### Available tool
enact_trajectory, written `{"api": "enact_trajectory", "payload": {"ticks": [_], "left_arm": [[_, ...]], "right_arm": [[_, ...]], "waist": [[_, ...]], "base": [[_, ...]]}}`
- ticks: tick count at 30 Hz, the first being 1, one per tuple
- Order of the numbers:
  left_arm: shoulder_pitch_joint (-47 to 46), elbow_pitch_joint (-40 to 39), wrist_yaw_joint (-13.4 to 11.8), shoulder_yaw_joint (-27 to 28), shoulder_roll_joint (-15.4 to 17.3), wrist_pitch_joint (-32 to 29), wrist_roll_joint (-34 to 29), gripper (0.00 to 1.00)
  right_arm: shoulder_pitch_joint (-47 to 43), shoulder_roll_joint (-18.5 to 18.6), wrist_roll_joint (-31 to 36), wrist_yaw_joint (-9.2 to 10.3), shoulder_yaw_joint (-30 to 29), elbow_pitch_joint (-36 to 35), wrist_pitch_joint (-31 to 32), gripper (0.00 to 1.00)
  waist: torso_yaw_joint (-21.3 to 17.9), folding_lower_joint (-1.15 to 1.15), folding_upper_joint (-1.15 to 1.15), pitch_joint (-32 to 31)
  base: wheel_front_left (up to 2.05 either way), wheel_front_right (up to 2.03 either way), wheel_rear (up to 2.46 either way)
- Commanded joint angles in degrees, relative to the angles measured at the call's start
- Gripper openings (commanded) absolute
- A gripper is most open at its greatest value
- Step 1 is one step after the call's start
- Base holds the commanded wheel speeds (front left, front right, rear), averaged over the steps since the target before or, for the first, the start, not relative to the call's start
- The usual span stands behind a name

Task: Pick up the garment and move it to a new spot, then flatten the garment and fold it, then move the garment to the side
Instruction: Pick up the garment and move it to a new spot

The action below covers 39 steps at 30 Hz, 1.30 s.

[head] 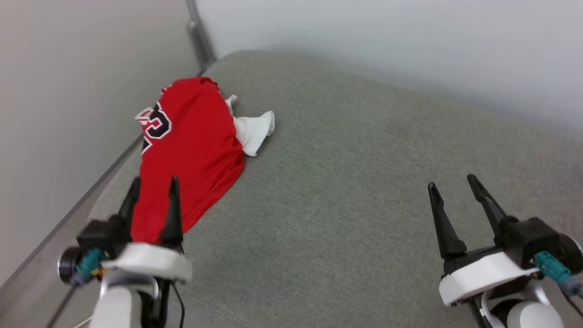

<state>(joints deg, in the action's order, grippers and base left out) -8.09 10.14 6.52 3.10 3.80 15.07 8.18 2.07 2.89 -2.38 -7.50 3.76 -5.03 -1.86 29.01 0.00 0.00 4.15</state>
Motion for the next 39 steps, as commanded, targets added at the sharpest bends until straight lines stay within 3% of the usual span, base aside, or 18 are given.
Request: {"api": "enact_trajectory", "payload": {"ticks": [1, 5, 11, 24, 28, 33, 35, 36, 39], "left_arm": [[-3.0, 1.3, 0.2, 0.6, 0.5, 0.1, 1.5, 1.0], [-11.0, 4.5, 0.7, 1.7, 3.6, -1.1, 5.2, 1.0], [-22.0, 9.0, 0.9, 2.7, 10.1, -8.7, 10.0, 1.0], [-30.8, 26.8, 0.5, 1.0, 26.2, -41.7, 20.5, 1.0], [-30.3, 32.4, -1.3, 2.5, 28.2, -48.2, 22.2, 1.0], [-29.1, 36.5, -3.0, 2.5, 27.5, -51.7, 23.2, 1.0], [-29.0, 36.6, -2.9, 2.4, 27.0, -51.3, 23.3, 0.14], [-29.1, 36.2, -3.0, 2.4, 27.0, -50.2, 23.1, 0.0], [-29.9, 34.9, -2.9, 2.1, 27.4, -47.0, 22.2, 0.0]], "right_arm": [[1.2, 0.4, 0.0, 0.02, 0.0, -0.7, 0.5, 1.0], [3.3, 1.4, -0.1, 0.02, 0.6, -1.8, 1.3, 1.0], [6.9, 2.3, -0.4, 0.02, 0.5, -1.9, 0.6, 1.0], [11.5, 1.3, -1.8, 0.02, 0.0, 1.0, -3.2, 1.0], [12.4, 0.9, -2.8, 0.02, 0.1, 2.2, -3.8, 1.0], [13.0, 0.8, -3.1, 0.02, -0.4, 3.1, -4.3, 1.0], [13.2, 0.7, -3.8, 0.02, -0.5, 3.5, -4.4, 1.0], [13.2, 0.8, -3.5, 0.02, -0.6, 3.6, -4.5, 1.0], [13.1, 0.8, -3.6, 0.02, -0.7, 4.0, -4.7, 1.0]], "waist": [[-2.4, 0.0, 0.0, 2.8], [-6.2, 0.0, 0.0, 7.3], [-11.8, 0.0, 0.0, 13.4], [-21.0, 0.0, 0.0, 22.2], [-22.6, 0.0, 0.0, 23.6], [-23.1, 0.0, 0.0, 24.1], [-23.0, 0.0, 0.0, 23.8], [-22.9, 0.0, 0.0, 23.5], [-22.5, 0.0, 0.0, 22.0]], "base": [[0.0, 0.0, 0.0], [0.0, 0.0, 0.0], [0.0, 0.0, 0.0], [0.0, 0.0, 0.0], [0.0, 0.0, 0.0], [0.0, 0.0, 0.0], [0.0, 0.0, 0.0], [0.0, 0.0, 0.0], [0.0, 0.0, 0.0]]}}
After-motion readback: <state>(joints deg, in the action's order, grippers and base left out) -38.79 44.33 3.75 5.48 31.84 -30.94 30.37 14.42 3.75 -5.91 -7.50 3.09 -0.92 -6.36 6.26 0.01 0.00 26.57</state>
